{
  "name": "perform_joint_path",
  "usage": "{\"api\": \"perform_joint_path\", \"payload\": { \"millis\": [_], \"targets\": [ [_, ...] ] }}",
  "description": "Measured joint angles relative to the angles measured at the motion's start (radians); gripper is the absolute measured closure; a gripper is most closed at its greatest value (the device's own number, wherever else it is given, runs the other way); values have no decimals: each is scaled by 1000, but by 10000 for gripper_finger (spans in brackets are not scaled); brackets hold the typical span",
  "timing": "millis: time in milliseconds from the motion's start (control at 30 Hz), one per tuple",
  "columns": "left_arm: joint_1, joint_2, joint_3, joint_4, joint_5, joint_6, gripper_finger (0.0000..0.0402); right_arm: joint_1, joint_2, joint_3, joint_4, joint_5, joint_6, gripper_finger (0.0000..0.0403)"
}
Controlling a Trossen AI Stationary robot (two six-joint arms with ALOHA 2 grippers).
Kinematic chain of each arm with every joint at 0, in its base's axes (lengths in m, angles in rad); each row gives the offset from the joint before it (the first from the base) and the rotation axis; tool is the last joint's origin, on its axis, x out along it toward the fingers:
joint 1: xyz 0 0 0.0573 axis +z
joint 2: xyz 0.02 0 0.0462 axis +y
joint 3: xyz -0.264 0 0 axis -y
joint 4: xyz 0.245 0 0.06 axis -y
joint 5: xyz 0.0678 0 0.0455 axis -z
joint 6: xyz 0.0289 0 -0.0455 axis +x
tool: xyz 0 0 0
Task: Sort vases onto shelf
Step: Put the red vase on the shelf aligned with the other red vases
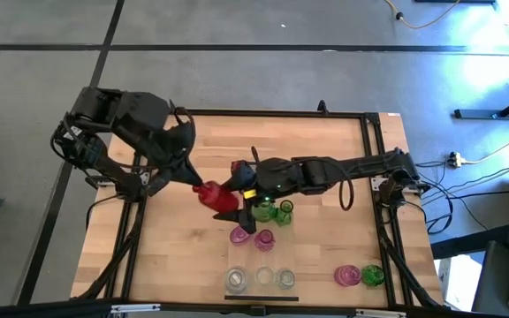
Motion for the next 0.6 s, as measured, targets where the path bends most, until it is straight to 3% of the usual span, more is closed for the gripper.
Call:
{"api": "perform_joint_path", "payload": {
  "millis": [600],
  "targets": [
    [-17,35,-2,-30,-8,0,395,0,-1,2,65,-3,8,68]
  ]
}}
